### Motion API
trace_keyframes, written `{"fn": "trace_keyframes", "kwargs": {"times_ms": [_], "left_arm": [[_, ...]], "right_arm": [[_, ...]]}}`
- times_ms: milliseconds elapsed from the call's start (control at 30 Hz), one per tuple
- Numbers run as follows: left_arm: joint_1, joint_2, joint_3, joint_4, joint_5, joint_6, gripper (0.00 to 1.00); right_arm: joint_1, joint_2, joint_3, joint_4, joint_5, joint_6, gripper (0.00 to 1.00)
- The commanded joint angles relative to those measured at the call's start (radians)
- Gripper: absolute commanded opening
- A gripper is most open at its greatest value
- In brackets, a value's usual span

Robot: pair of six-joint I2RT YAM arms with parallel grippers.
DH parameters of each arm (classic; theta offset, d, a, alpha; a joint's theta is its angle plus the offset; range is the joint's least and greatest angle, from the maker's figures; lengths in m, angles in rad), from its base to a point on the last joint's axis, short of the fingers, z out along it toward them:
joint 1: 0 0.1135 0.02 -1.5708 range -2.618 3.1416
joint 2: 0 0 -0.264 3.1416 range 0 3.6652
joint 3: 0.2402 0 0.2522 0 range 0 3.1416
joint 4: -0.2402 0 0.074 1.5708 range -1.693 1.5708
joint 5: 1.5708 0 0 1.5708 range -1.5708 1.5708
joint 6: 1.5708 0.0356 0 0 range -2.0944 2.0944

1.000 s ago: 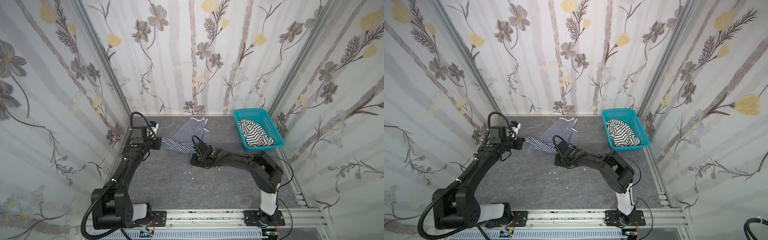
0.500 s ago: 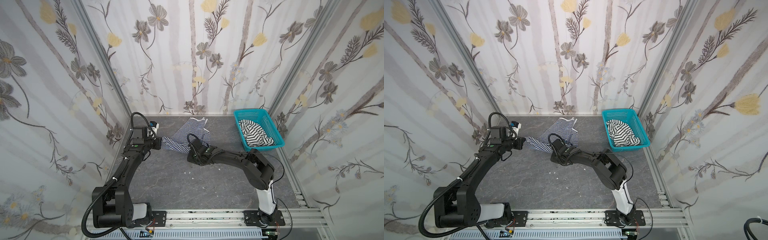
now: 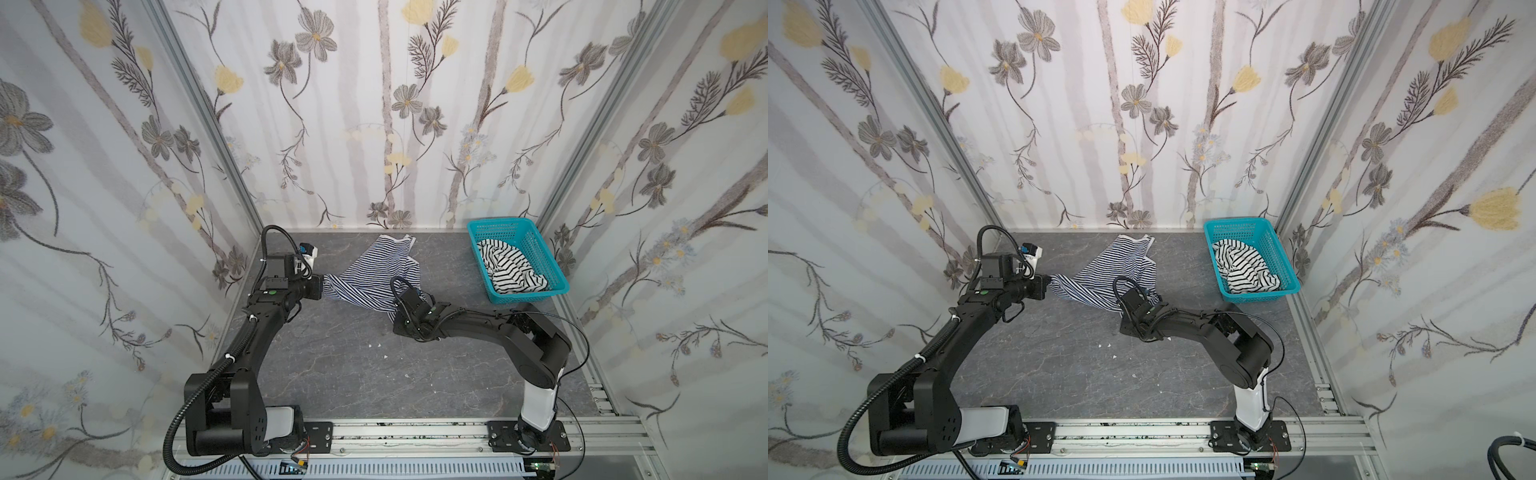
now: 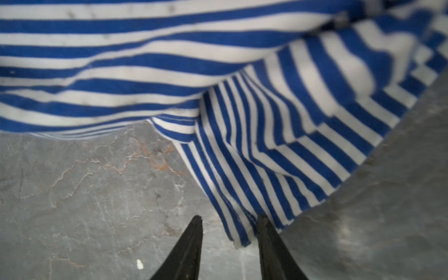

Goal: Fold and stack tank tops
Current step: Smooth out the tank top at the center of the table.

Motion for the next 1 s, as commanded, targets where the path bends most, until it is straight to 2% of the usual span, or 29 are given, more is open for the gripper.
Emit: {"fn": "trace_keyframes", "kwargs": {"times_ms": [0, 200, 467, 967], "left_arm": [[0.001, -0.011, -0.010, 0.025, -0.004, 0.010, 0.00], [-0.005, -0.040, -0.049, 0.019, 0.011, 0.045, 0.00], [-0.059, -0.088, -0.121, 0.002, -0.007, 0.091, 0.00], [-0.081, -0.085, -0.146, 0.002, -0.032, 0.103, 0.00]], "right_arm": [[-0.059, -0.035, -0.086, -0.113, 0.048, -0.040, 0.41], [-0.177, -0.108, -0.151, -0.122, 0.063, -0.106, 0.41], [-0.154, -0.248, -0.101, -0.166, 0.093, -0.099, 0.42], [-0.176, -0.251, -0.236, -0.118, 0.113, -0.049, 0.38]]}}
